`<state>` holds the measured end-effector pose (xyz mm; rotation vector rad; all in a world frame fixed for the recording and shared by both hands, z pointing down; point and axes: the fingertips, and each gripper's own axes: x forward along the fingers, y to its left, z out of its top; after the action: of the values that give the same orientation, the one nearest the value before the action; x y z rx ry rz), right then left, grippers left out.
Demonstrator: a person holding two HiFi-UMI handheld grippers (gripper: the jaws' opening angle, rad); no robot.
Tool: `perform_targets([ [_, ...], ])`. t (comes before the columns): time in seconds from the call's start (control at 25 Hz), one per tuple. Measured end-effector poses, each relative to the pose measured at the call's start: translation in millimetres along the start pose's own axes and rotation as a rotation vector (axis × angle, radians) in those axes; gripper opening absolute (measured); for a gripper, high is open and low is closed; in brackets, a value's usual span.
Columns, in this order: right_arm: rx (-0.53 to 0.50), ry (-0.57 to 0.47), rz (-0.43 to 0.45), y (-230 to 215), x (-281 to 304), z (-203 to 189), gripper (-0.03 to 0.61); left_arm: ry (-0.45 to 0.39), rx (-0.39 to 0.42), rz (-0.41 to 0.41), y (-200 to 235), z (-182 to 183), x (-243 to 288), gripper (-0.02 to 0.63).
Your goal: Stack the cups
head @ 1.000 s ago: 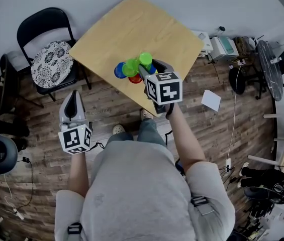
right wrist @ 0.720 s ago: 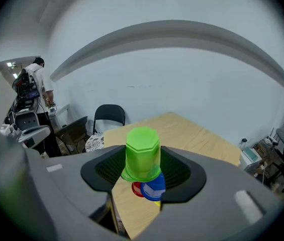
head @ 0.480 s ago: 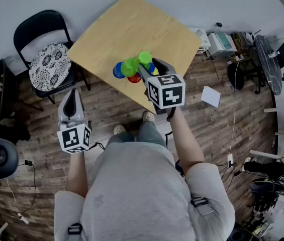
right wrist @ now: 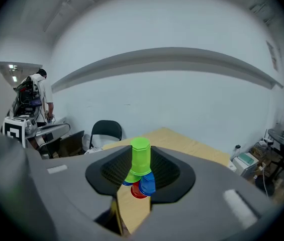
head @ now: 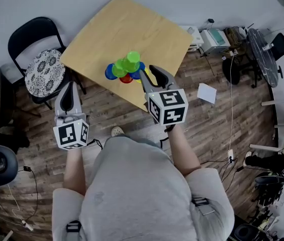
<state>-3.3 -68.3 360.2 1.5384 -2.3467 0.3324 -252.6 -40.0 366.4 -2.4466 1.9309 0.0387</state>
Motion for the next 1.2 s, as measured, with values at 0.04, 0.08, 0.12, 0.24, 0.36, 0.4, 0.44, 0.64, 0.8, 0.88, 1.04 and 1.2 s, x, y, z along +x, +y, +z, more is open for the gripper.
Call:
perform_targets([
  [0.04,0.001,-0.015,-0.013,-2,-5,1,0.097,-0.008,0.001,-0.005,-4,5,1,0.06],
  [0.08,0.001,-0.029,-0.025,-5,-11,2,0.07,-0.015,0.003,-0.01,-8,9,0,0.06],
  [0.12,0.001,-0.043,-0.036,-7,-17,3,0.049,-0.021,0.004,-0.015,-12,14,0,0.06],
  [0.24,0.0,-0.086,-0.06,-14,-40,8,0.013,-0.034,0.005,-0.032,-28,27,-6,0.06],
  [0.36,0.003,-0.121,-0.068,-18,-62,11,0.003,-0.033,0.006,-0.044,-42,35,-14,0.06],
  [0.4,0.004,-0.13,-0.07,-18,-69,11,0.003,-0.029,0.005,-0.044,-45,36,-17,0.06],
  [0.44,0.003,-0.137,-0.074,-19,-75,11,0.003,-0.024,0.004,-0.042,-48,38,-21,0.06],
  [0.64,-0.005,-0.195,-0.104,-22,-116,9,0.003,-0.007,0.013,-0.041,-69,44,-46,0.059],
  [0.8,-0.018,-0.265,-0.125,-24,-149,11,0.003,-0.011,0.027,-0.039,-84,52,-67,0.058],
  [0.88,-0.036,-0.287,-0.141,-24,-162,10,0.003,-0.014,0.037,-0.04,-91,56,-77,0.058],
  [1.04,-0.05,-0.318,-0.159,-22,-185,7,0.005,-0.022,0.043,-0.046,-101,62,-95,0.059],
  [1.2,-0.046,-0.346,-0.172,-21,-204,5,0.005,-0.035,0.048,-0.052,-109,68,-110,0.059],
])
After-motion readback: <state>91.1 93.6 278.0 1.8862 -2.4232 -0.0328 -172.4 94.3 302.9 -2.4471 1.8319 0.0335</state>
